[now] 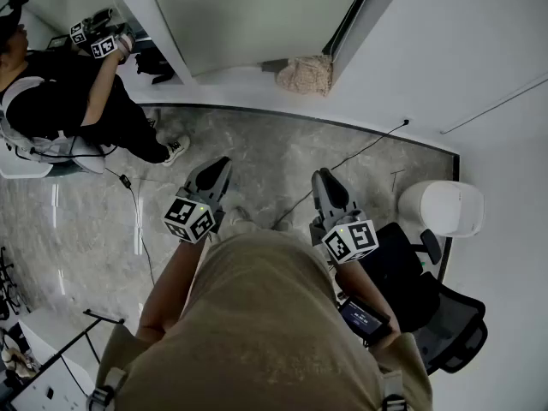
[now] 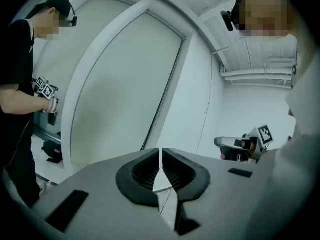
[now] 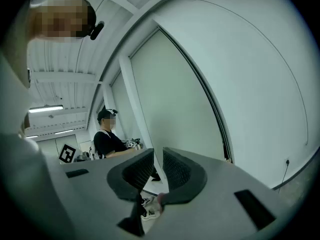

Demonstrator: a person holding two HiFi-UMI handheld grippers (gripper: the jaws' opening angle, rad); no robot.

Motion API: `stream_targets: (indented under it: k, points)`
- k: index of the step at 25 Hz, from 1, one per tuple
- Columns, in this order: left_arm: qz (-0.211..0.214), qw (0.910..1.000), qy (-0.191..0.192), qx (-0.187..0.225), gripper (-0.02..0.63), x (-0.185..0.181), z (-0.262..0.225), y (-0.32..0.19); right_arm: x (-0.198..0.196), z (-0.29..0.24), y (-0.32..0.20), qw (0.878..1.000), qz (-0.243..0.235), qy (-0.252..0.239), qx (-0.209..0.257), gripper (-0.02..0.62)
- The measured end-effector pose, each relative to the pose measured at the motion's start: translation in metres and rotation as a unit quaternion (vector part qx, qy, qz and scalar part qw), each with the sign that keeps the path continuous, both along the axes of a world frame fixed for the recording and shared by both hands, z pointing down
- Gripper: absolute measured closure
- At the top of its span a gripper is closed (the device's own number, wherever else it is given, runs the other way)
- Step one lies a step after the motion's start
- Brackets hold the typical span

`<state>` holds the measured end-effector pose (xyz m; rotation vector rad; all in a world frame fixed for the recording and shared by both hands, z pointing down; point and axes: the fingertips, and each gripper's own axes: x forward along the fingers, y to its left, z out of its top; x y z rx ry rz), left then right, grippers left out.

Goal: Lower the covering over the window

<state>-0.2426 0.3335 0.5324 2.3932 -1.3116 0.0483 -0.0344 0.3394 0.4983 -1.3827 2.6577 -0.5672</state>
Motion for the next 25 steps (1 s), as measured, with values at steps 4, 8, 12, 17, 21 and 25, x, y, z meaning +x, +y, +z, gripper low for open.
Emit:
stream_targets:
  k: [4,8,12,17,21,25]
  points:
    - [0.004,1.0,-0.004,-0.002,0.574,0.01,0.001,-0.005,0.005,0.001,-0.006,1.0,-0.004,0.012,0.008,0.532]
    - [0.011,0.9999,-0.008,0.001,0.574,0.028,-0.001,-0.01,0.02,0.003,-0.009,1.0,0.003,0.025,0.004,0.532]
    - [0.02,0.9997,-0.012,0.003,0.574,0.046,-0.001,-0.014,0.036,0.01,-0.009,1.0,0.005,0.029,-0.008,0.532]
    - [0.028,0.9995,-0.012,0.008,0.574,0.07,-0.002,-0.02,0.056,0.009,-0.011,1.0,0.0,0.017,-0.012,0.531]
    - [0.031,0.9994,-0.009,0.013,0.574,0.087,-0.005,-0.023,0.074,0.006,-0.012,1.0,-0.001,0.022,-0.004,0.531]
    - [0.034,0.9993,-0.007,0.013,0.574,0.113,-0.002,-0.022,0.099,0.004,-0.007,1.0,0.001,0.026,0.002,0.531]
